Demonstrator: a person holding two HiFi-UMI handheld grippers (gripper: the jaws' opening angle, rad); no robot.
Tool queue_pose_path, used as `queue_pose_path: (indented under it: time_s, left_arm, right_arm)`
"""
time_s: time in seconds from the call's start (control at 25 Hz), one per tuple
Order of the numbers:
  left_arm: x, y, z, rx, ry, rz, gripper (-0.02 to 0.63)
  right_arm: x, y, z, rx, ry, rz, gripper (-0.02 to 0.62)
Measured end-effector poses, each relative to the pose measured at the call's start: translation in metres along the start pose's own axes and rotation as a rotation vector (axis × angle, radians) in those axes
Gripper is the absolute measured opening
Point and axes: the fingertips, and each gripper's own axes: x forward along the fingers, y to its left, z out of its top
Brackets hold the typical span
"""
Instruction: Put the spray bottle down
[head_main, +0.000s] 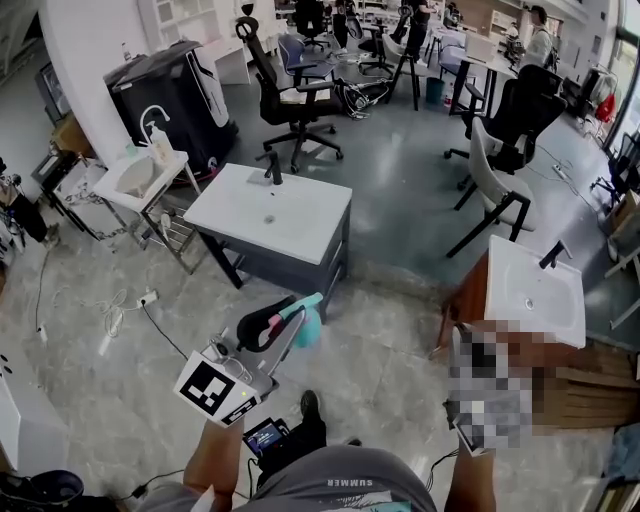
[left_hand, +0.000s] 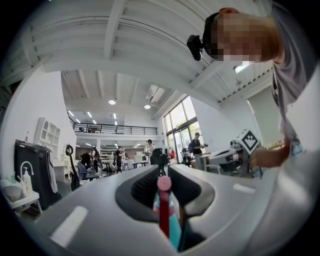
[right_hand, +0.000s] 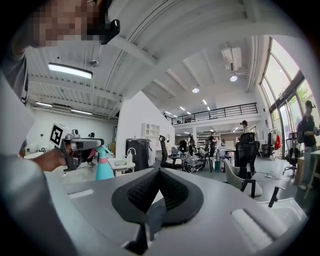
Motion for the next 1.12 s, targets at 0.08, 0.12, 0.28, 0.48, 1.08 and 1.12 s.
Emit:
queue_pose_path:
  time_s: [0.08, 0.12, 0.28, 0.48, 1.08, 1.12]
  left_arm:
    - [0.005, 0.012, -0.004, -0.004, 0.005, -0.007, 0.055]
    - [0.008, 0.018, -0.007, -0.005, 0.007, -0.009, 0.055]
    - [0.018, 0.043, -0.012, -0.011, 0.014, -0.016, 0.055]
    - [0.033, 0.072, -0.019, -0.016, 0.015, -0.029, 0.055]
    - [0.076, 0.167, -0.036, -0.037, 0.002, -0.092, 0.055]
    - [0.076, 0.173, -0.037, -0.039, 0.0, -0.097, 0.055]
  right_arm:
    - [0.013, 0.001, -0.001, 0.006, 0.005, -0.005, 0.0]
    - [0.019, 0.001, -0.002, 0.009, 0.008, -0.007, 0.0]
    - [0.045, 0.001, -0.002, 0.019, 0.016, -0.015, 0.0]
    - [0.075, -0.001, -0.001, 0.026, 0.021, -0.028, 0.0]
    - [0.169, 0.0, 0.012, 0.03, 0.032, -0.093, 0.0]
    - [0.175, 0.002, 0.014, 0.027, 0.032, -0.096, 0.0]
